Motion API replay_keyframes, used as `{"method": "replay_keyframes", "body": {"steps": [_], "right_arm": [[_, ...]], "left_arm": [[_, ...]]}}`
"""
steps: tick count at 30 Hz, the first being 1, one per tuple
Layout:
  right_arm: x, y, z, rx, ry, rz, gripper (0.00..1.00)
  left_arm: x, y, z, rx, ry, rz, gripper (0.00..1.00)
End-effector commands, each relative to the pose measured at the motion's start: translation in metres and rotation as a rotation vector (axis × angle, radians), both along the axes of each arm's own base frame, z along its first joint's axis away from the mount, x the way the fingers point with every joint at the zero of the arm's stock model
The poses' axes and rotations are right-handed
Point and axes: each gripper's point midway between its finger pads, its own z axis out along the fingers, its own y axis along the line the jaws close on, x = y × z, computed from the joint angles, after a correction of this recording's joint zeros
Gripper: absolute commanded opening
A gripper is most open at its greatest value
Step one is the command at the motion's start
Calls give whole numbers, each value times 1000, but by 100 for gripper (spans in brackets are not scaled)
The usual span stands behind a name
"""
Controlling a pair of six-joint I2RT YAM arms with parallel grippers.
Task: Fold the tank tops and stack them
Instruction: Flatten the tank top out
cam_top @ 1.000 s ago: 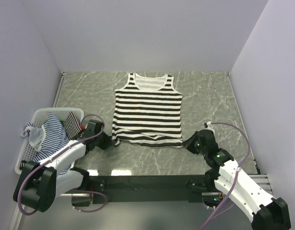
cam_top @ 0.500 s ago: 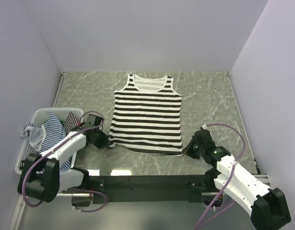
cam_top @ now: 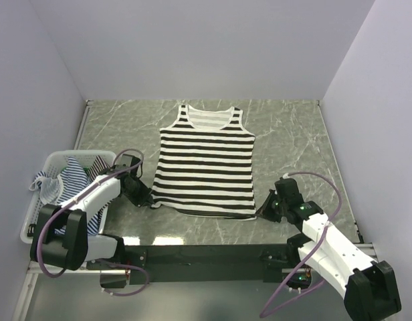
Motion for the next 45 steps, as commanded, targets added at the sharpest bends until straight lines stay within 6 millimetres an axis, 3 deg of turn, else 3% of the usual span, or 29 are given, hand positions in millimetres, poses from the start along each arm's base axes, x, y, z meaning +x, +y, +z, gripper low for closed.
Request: {"method": "replay_keyframes", "body": {"steps": [1,9,17,26,35,41,45], "right_arm": [[5,3,13,15,-22,23,0],[13,3,22,7,-31,33,0],[20,-2,28,-6,-27,36,0],[41,1,56,10,-68,48,0],[33,0,46,10,-25,62,0],[43,-4,61,-8,-52,64,0],[32,-1,44,20,-18,67,0]], "left_arm": [[-3,-7,12,-44,21,-50,7],[4,-4,34,-78,0,-65,13],[1,0,30,-64,39,-75,17],[20,2,48,-57,20,-78,20],[14,8,41,-54,62,-72,23],[35,12,61,-60,9,-72,23],[34,5,63,-101,-36,-95,24]]}}
